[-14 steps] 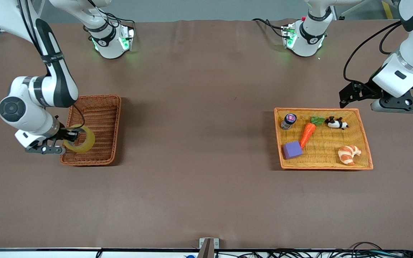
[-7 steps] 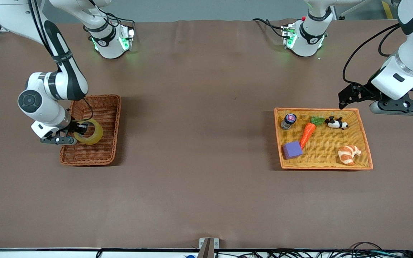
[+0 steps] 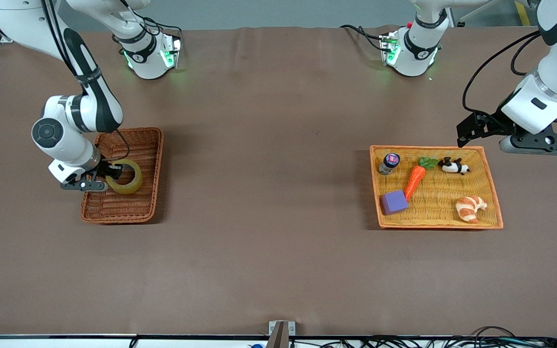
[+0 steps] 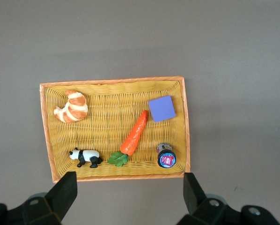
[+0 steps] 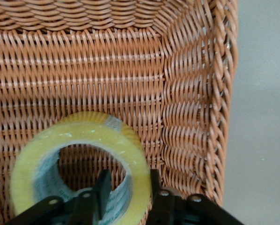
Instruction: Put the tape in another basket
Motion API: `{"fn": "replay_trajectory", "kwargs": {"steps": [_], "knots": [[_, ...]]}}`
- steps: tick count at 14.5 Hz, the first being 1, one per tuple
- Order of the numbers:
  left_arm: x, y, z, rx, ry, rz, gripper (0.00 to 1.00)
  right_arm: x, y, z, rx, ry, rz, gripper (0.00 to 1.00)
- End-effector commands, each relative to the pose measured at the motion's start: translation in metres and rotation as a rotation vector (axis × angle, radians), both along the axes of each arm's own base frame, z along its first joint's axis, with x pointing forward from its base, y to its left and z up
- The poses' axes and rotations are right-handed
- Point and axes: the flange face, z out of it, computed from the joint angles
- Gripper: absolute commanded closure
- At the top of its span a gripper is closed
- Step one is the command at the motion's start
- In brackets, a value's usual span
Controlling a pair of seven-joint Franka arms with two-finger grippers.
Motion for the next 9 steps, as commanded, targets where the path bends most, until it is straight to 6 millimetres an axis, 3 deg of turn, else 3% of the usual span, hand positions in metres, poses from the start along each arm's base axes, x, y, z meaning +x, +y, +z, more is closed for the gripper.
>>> {"fn": "replay_trajectory", "kwargs": {"steps": [1,3,6,9], "knots": [[0.004,-0.002,0.005,0.016,-0.013,-0.002,0.0,-0.001,0.001,0.018,0.011,-0.02,0.001,0.0],[0.006,0.0,0.002,0.019,-0.008,0.001,0.0,0.013,-0.001,0.048,0.007,-0.021,-0.007,0.0],[0.006,0.002,0.002,0.018,-0.006,0.006,0.0,0.06,-0.005,0.13,0.005,-0.028,-0.045,0.0],[0.003,-0.001,0.002,0.017,-0.003,0.002,0.0,0.092,-0.008,0.219,0.041,-0.046,-0.098,0.0]]}}
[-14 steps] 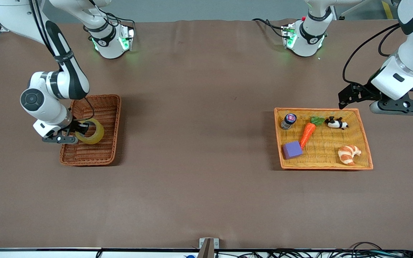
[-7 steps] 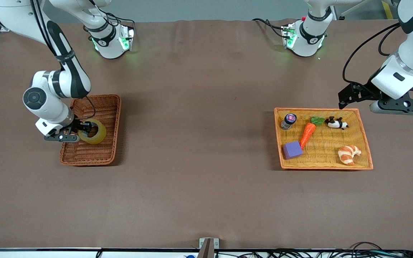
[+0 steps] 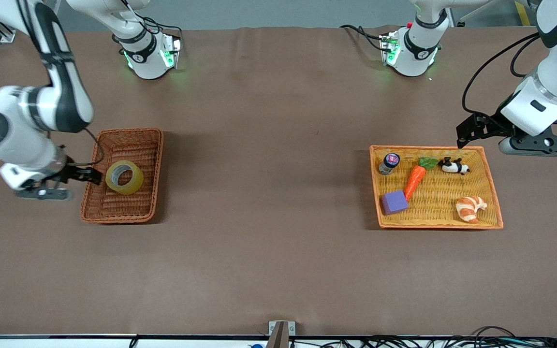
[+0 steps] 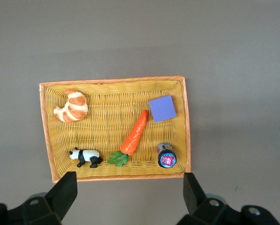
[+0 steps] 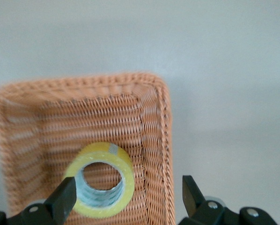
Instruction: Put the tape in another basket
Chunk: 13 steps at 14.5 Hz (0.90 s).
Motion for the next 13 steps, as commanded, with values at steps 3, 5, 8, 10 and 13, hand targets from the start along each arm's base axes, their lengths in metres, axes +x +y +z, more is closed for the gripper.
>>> {"fn": "replay_trajectory", "kwargs": {"steps": [3,5,8,10,13], "knots": [[-0.005,-0.008,0.009,0.019,-0.009,0.008,0.0,0.021,0.014,0.129,0.049,0.04,-0.013,0.0],[-0.006,-0.008,0.013,0.015,-0.015,0.034,0.0,0.006,0.024,0.177,0.055,0.037,-0.022,0.0],[-0.006,-0.001,0.016,0.015,-0.021,0.056,0.0,-0.029,0.037,0.225,0.067,0.025,-0.005,0.0],[-0.006,0.005,0.015,0.018,-0.007,0.065,0.0,-0.037,0.036,0.234,0.069,0.028,-0.001,0.0],[-0.011,0.003,0.019,0.02,-0.001,0.063,0.0,-0.036,0.037,0.235,0.068,0.025,0.002,0.0]]}}
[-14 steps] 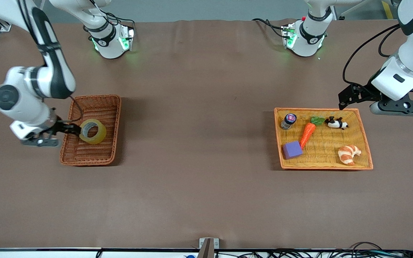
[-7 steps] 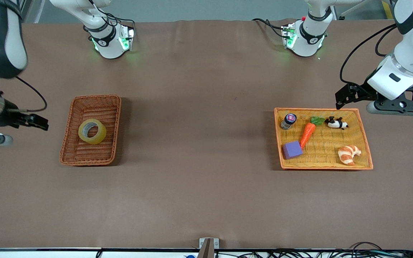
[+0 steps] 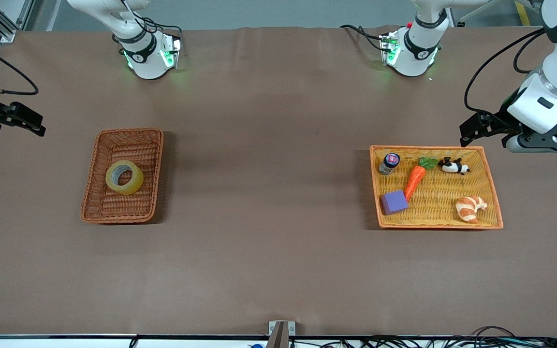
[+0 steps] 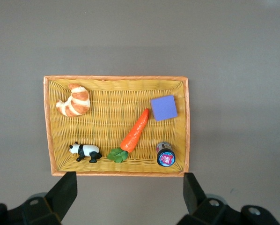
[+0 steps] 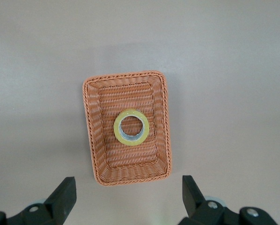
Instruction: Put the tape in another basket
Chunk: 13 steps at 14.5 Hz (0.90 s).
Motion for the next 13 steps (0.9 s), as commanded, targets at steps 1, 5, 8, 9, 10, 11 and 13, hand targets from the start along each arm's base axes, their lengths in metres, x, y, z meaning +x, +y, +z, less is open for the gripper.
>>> {"fn": "replay_trajectory", "kwargs": {"steps": [1,5,8,9,10,11,13], "knots": [[-0.009,-0.004,0.012,0.022,-0.007,0.002,0.0,-0.001,0.001,-0.002,0.018,-0.002,-0.006,0.0],[-0.01,-0.001,0.011,0.025,0.013,0.005,0.0,-0.003,0.001,0.013,0.02,-0.014,0.004,0.0],[-0.007,0.001,0.011,0.024,0.013,0.006,0.0,-0.005,0.002,0.012,0.05,-0.004,0.004,0.0],[-0.007,0.001,0.009,0.025,0.019,0.009,0.0,-0.004,0.002,0.011,0.05,-0.007,0.001,0.0],[-0.008,0.0,0.009,0.017,0.028,0.008,0.0,-0.004,0.001,0.011,0.052,-0.011,0.001,0.0],[-0.007,0.001,0.008,0.012,0.029,0.011,0.0,-0.003,0.002,0.011,0.053,-0.014,0.003,0.0],[0.001,-0.002,0.008,0.019,0.023,0.006,0.0,-0.003,0.0,0.011,0.055,-0.015,-0.002,0.0]]}}
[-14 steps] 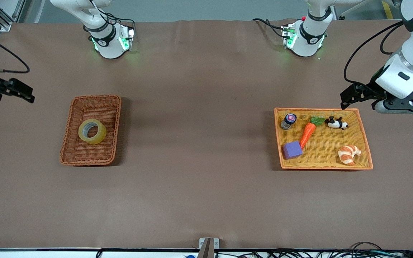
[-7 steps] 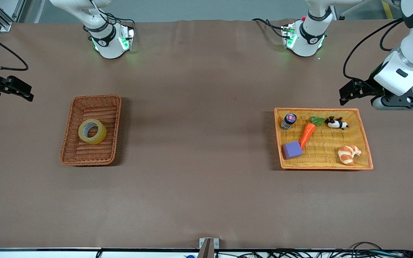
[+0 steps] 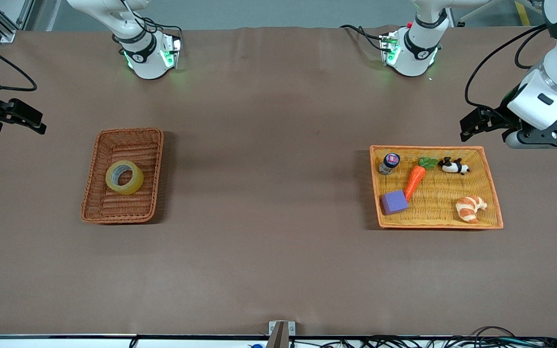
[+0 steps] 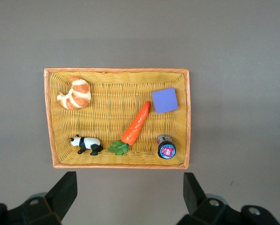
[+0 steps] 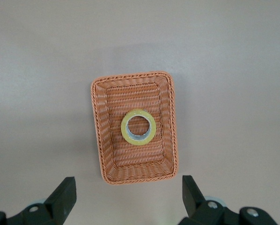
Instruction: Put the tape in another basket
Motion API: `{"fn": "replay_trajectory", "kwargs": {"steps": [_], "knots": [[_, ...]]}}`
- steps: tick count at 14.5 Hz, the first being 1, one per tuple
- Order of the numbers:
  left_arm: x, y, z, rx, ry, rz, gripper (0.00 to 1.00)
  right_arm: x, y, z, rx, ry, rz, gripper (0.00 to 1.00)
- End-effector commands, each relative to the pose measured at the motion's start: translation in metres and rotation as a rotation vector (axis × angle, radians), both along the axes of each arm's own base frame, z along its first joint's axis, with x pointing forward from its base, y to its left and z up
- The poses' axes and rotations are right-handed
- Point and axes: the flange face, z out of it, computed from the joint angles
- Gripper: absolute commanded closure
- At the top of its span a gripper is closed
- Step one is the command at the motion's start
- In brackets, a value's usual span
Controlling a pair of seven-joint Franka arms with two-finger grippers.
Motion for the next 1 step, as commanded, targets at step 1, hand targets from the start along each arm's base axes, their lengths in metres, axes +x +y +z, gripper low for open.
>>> {"fn": "replay_trajectory", "kwargs": {"steps": [1], "knots": [[0.0126,-0.0008,0.0068,0.01,-0.006,0.004,0.0,-0.0029,-0.0022,0.0037,0.023,-0.007,0.0,0.0]]}}
